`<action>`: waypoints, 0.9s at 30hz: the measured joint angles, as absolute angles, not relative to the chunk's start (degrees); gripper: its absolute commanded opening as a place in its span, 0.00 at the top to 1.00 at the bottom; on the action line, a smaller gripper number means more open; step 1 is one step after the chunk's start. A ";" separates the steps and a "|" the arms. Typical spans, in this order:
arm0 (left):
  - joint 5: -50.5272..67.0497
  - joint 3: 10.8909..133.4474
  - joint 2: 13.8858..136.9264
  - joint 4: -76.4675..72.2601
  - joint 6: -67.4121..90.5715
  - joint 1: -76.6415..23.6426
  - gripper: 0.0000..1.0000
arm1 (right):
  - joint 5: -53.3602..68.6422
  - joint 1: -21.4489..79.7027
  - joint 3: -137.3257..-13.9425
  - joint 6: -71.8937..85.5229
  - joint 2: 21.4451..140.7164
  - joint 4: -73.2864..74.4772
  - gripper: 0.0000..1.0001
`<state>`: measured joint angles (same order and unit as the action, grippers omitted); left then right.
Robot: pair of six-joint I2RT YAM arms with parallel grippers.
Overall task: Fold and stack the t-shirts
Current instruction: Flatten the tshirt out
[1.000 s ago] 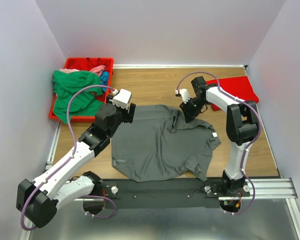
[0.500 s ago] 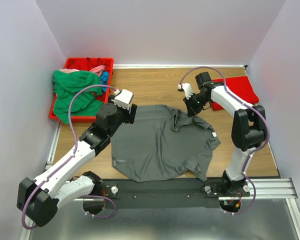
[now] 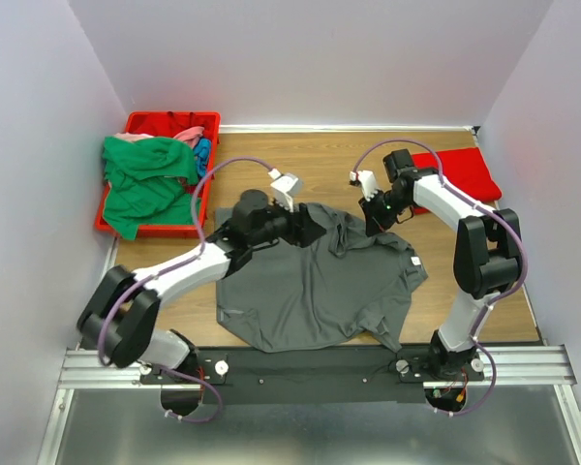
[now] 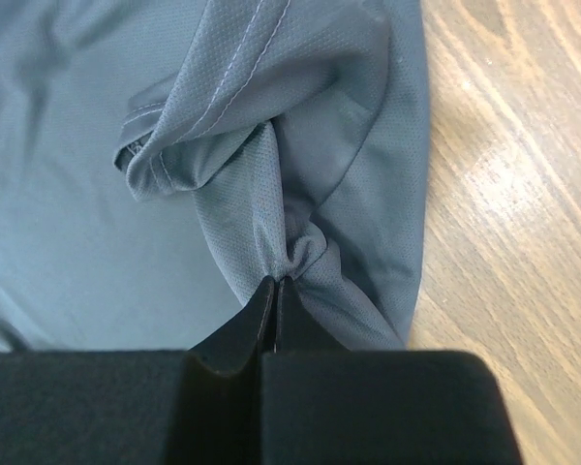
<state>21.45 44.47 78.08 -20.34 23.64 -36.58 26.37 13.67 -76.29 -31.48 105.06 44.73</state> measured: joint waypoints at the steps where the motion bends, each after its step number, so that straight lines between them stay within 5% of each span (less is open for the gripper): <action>1: 21.78 45.10 80.12 -20.88 25.10 -37.36 0.38 | 26.52 13.61 -76.25 -31.46 105.01 44.60 0.97; 14: 13.89 61.71 101.03 -17.26 32.91 -46.48 0.42 | 28.91 11.90 -75.50 -30.85 104.75 43.03 0.97; 27: -1.50 68.29 105.93 -4.10 32.58 -48.49 0.48 | 30.37 11.14 -75.35 -30.41 104.68 42.85 0.97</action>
<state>-1.50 68.29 105.93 -4.10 32.58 -48.49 30.37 11.14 -75.35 -30.41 104.68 42.85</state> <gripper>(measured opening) 0.523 0.034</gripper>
